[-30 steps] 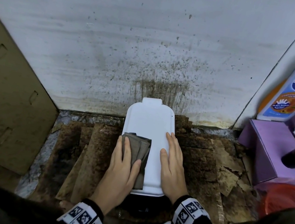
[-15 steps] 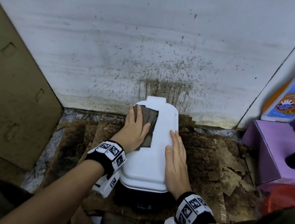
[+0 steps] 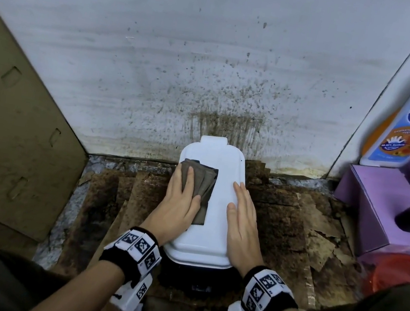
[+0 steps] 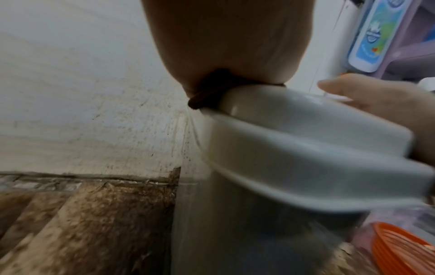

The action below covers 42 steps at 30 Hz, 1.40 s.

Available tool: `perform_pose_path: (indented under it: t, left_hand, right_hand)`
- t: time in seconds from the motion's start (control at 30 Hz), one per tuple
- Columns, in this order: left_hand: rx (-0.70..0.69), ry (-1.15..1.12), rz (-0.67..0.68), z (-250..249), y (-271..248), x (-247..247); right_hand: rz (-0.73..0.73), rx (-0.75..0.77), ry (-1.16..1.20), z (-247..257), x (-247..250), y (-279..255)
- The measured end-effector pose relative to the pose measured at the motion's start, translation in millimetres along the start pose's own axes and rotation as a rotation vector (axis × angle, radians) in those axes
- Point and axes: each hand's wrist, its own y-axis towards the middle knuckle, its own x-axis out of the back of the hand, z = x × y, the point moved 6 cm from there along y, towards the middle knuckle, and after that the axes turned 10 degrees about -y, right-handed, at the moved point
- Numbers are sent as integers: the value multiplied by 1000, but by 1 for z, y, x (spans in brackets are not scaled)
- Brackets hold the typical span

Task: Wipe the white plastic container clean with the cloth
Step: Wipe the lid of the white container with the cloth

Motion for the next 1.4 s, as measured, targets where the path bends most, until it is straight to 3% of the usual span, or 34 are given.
perform_pose_path:
  t: [0.27,0.37,0.47,0.63,0.9,1.0,1.07,1.13,1.23,1.33,1.4]
  left_hand:
    - [30,-2,-132,-1,-50,-23]
    - [-12,152,-199,-12,-56,-25]
    - [68,226,-241,-21,-50,-30]
    - [83,332,-231,-45,-43,-41]
    - [91,249,-164,-71,-19,-63]
    - [22,181,-139,-75,-21,-55]
    - [15,11,-113,-69,-25,-38]
    - [-7,-143,-230,-57,-30,-12]
    - [-24,-115,-393,-26,-35,10]
    - [-70,10,-370,-3,-37,9]
    - [-97,59,-315,4,-38,0]
  right_hand:
    - [1,-12,-6,1,0,-2]
    - [7,-26,9,1,1,-2]
    - [7,-22,13,0,1,-1]
    - [26,-11,37,-2,0,1]
    - [87,-204,156,-7,28,16]
    - [120,-212,163,0,33,14]
    - [82,-182,97,11,34,13]
    - [-28,-137,-61,23,34,11]
    - [-212,3,-372,41,32,4]
    - [-143,144,-425,61,12,-3]
    - [-62,138,-491,65,-5,-12]
